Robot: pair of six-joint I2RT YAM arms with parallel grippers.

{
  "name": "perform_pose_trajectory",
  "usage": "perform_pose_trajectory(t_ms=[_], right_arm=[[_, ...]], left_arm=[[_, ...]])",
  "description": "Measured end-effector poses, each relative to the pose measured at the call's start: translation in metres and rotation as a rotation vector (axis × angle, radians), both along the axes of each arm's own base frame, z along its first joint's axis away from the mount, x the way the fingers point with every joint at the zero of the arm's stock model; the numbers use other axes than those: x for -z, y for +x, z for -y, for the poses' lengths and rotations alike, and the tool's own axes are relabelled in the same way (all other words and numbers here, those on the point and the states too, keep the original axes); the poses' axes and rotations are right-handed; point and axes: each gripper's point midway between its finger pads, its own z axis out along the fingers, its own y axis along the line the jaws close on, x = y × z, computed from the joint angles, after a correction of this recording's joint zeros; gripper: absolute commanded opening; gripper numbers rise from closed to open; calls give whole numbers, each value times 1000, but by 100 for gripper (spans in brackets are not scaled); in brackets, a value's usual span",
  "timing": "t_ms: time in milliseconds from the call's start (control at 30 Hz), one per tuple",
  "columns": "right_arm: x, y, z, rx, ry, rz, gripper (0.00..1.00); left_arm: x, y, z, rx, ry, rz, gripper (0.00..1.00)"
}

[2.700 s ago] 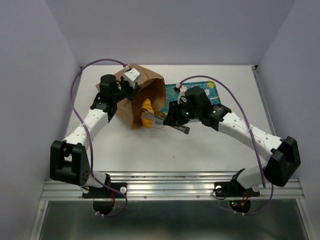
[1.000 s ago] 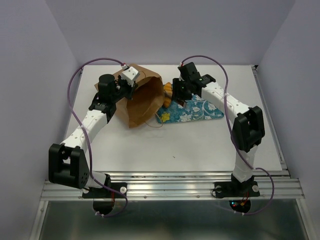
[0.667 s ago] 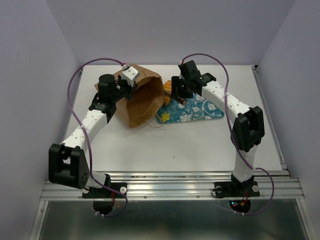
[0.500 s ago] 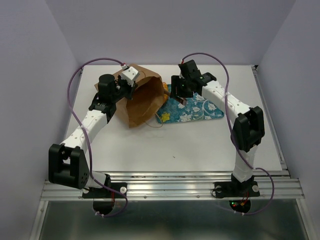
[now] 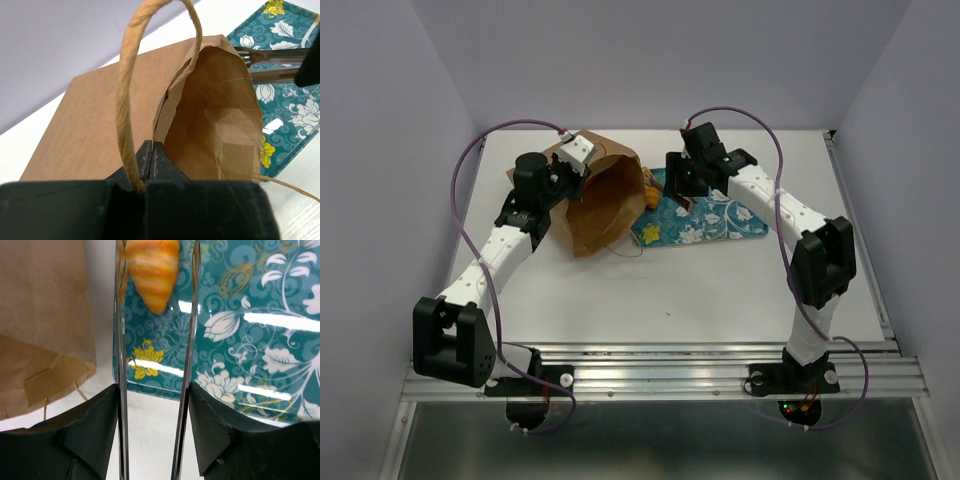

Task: Take the fake bread out of the paper bag
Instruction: Take out the fake bread from the paper bag.

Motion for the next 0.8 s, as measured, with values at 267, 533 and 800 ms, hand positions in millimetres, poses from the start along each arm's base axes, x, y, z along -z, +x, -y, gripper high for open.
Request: perform_pose_trajectory(t_ms=[267,533,800], right_arm=[[-35,-58,22,-78,86,121,59],[-98,-125,19,-275,297,315,59],[-88,-151,-37,-513,385,299,60]], left_arm=[[1,-1,-1,-4,1,-3,0],[1,-2,2,11,-2,-2,0],[4,-5,4,26,-2,-18,0]])
